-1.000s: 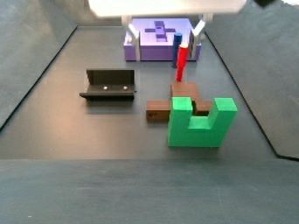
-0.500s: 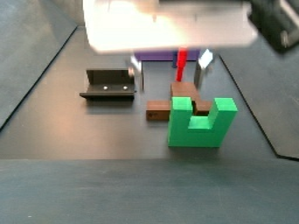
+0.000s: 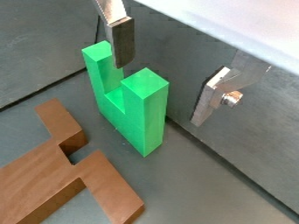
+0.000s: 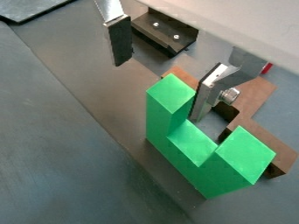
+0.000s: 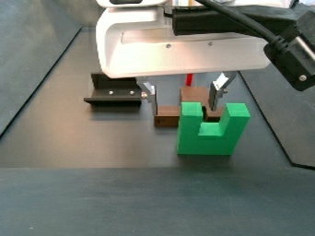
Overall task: Pick up the green object. Move up. Move to above the board. Insert the green object.
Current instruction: Pick up the green object.
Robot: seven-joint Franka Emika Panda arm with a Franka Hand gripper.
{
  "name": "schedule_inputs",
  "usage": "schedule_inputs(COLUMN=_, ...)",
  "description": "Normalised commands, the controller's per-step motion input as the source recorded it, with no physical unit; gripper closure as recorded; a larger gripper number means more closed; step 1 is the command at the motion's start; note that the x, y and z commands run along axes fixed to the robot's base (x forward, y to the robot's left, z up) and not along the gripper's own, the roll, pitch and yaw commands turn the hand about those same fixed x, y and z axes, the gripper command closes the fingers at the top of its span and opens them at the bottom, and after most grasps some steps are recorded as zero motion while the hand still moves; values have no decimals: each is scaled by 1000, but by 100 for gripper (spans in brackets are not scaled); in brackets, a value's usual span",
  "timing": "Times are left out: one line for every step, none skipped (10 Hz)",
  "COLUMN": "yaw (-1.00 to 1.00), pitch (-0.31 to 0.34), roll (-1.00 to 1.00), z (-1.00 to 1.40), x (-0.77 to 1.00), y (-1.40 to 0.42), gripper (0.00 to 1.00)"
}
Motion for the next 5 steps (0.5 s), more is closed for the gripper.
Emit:
schedule_inputs(yaw=-106, pitch=-13, roll=0, z=-280, x=0, y=-46, gripper=0)
schedule_inputs(yaw=-154, pitch=-4, roll=0, z=-257, x=43, y=-60, gripper=0)
schedule_inputs(yaw=-254, pitch=-3, roll=0, z=-260, x=0, y=0, gripper=0)
schedule_inputs(yaw=-334, pitch=0, roll=0, z=-166, x=0, y=34, gripper=0)
schedule_inputs(yaw=-337, pitch=-10, roll=-4, z=-60, x=-26, y=234, gripper=0)
